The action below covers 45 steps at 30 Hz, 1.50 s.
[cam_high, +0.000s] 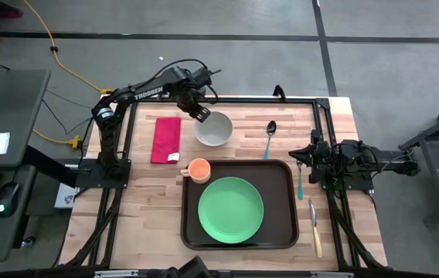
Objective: Set up tray
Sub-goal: Put the gray bowl on top of the green plate on the brown serving tray
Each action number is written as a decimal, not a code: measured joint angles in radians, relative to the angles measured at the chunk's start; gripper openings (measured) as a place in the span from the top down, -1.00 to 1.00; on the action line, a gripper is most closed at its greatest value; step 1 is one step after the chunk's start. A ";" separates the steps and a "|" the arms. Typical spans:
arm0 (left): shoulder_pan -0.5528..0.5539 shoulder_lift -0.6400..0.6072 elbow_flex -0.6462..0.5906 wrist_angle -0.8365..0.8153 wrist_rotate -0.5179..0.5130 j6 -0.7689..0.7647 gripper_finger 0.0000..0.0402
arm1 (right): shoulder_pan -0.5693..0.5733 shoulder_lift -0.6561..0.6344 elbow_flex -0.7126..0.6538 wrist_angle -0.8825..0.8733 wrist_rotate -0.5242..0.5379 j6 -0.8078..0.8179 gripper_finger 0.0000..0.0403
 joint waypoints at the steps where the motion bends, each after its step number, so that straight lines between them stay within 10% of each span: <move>1: 0.000 0.000 -0.005 0.009 0.000 0.000 0.13 | 0.000 0.000 0.000 -0.001 0.000 0.002 1.00; 45: -0.009 0.096 -0.142 0.157 0.073 -0.002 0.13 | 0.000 0.000 0.000 -0.010 0.004 0.038 1.00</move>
